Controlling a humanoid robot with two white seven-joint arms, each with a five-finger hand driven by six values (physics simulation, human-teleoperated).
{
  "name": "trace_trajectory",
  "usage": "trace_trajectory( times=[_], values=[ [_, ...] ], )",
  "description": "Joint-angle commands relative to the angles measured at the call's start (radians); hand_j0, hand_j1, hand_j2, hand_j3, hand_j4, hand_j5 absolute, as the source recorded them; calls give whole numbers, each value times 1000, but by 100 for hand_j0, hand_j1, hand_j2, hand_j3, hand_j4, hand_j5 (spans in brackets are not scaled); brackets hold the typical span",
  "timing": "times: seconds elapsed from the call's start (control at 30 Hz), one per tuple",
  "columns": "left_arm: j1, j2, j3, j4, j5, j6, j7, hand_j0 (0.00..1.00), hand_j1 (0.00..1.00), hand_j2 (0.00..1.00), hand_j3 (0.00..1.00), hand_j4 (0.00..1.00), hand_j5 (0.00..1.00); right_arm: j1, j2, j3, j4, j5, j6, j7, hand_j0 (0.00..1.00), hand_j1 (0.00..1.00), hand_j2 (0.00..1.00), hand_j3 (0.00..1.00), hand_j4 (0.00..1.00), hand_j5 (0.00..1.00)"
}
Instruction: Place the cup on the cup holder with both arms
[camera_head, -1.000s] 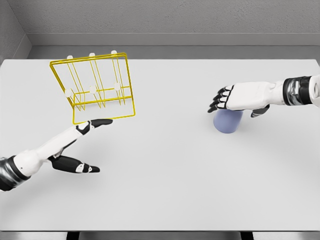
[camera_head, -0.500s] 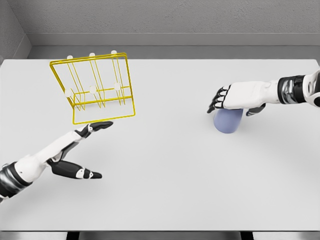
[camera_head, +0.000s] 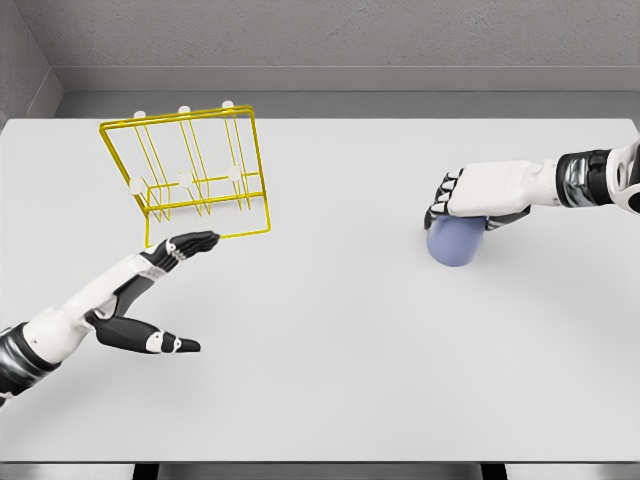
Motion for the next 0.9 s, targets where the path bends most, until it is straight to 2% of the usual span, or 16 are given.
trace_trajectory(
  times=[0.0,0.23,0.6,0.77,0.87],
  values=[
    [0,3,-2,-2,13,0,0,100,100,100,100,100,100,0,3,15,2,0,-10,12,69,69,69,69,69,69],
    [-2,3,-42,0,11,0,0,100,100,100,100,100,100,-1,7,12,0,-1,-10,25,61,61,61,61,61,61],
    [-18,-1,-43,6,8,0,-2,100,100,100,100,100,100,-18,6,-3,-1,-6,-10,44,60,60,60,60,60,60],
    [-18,6,-47,0,102,0,0,100,100,100,100,100,100,-24,3,-3,-6,-9,-10,47,60,60,60,60,60,60],
    [-21,15,-74,0,105,0,0,100,100,100,100,100,100,-32,-2,-20,-20,-12,-10,64,60,60,60,60,60,60]
  ],
)
